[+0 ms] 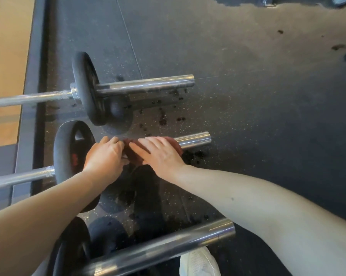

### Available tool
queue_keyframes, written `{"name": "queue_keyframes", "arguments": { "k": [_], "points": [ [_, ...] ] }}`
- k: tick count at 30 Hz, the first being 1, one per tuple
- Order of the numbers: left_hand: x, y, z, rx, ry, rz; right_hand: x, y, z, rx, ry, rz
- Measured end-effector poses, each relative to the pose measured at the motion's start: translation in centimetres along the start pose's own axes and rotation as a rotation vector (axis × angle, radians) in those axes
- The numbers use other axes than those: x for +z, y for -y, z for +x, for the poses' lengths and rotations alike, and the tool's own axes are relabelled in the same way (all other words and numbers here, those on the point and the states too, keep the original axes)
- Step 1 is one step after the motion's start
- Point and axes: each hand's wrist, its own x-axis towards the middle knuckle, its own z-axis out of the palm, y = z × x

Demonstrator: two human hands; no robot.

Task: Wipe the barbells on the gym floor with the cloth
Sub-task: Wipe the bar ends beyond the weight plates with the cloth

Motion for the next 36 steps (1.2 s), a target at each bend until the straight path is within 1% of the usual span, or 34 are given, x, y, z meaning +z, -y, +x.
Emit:
{"name": "queue_keyframes", "arguments": {
  "k": [2, 6, 9, 12, 15, 17, 20, 21, 22, 24, 27, 31, 34, 36],
  "points": [
    [-0.1, 0.0, 0.2, 0.022, 0.009, 0.001, 0.0, -3.4, -1.6, -0.01, 0.025, -0.014],
    [-0.3, 0.0, 0.3, 0.063, 0.019, 0.016, -0.4, -8.2, -4.3, 0.074, 0.072, -0.01],
    [-0.6, -0.2, 0.1, 0.062, 0.018, 0.032, -0.5, -8.4, -3.7, 0.123, 0.133, -0.058],
    [-0.4, -0.4, -0.3, 0.089, 0.015, 0.124, -0.6, -8.0, -1.7, 0.199, 0.227, -0.084],
    [0.0, -0.3, -0.1, 0.079, 0.051, 0.175, -1.2, -8.4, -0.1, 0.192, 0.302, -0.054],
    [0.1, -0.3, 0.3, 0.068, 0.085, 0.177, -1.8, -9.2, 1.0, 0.192, 0.421, 0.062],
    [0.1, -0.1, 0.8, 0.06, 0.127, 0.166, -3.3, -10.8, 3.3, 0.224, 0.761, 0.349],
    [0.1, 0.0, 0.8, 0.061, 0.125, 0.155, -3.5, -11.1, 3.8, 0.224, 0.83, 0.405],
    [0.0, 0.1, 0.9, 0.068, 0.12, 0.146, -3.7, -11.2, 3.9, 0.225, 0.855, 0.427],
    [0.0, 0.0, 0.6, 0.08, 0.117, 0.111, -3.8, -10.7, 3.2, 0.236, 0.799, 0.412],
    [0.1, 0.1, 0.5, 0.084, 0.077, 0.073, -3.5, -8.8, 1.5, 0.212, 0.567, 0.26],
    [0.0, -0.3, 0.3, 0.068, 0.093, 0.08, -2.3, -3.6, 1.1, 0.14, 0.388, 0.156],
    [-0.3, -0.4, 0.4, 0.065, 0.09, 0.082, -1.2, -1.9, 0.5, 0.134, 0.132, 0.178],
    [-0.4, -0.1, 0.6, 0.078, 0.09, 0.07, -0.8, -3.5, -1.2, 0.143, 0.031, 0.23]
  ]
}}
